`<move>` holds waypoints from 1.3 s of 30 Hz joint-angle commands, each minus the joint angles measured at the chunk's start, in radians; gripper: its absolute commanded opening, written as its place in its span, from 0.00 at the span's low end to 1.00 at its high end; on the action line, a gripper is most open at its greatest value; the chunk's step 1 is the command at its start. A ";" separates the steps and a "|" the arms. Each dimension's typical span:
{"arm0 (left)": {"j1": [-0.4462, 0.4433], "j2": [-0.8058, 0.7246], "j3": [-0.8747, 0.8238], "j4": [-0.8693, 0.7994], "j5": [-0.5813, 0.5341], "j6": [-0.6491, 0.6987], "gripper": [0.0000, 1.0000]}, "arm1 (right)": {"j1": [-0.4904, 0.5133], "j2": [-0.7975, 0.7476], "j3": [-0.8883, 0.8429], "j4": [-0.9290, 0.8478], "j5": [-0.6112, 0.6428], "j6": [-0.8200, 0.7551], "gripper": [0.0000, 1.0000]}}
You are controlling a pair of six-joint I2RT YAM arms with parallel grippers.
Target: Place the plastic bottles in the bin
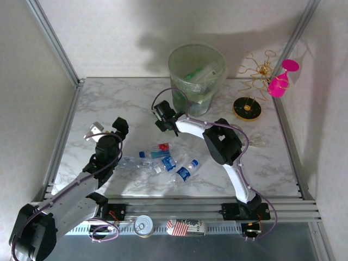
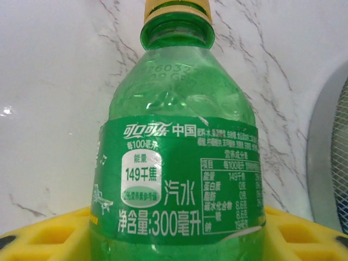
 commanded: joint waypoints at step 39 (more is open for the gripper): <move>0.005 0.091 0.035 0.034 0.081 0.002 1.00 | -0.372 -0.494 0.031 0.233 -0.255 0.218 0.44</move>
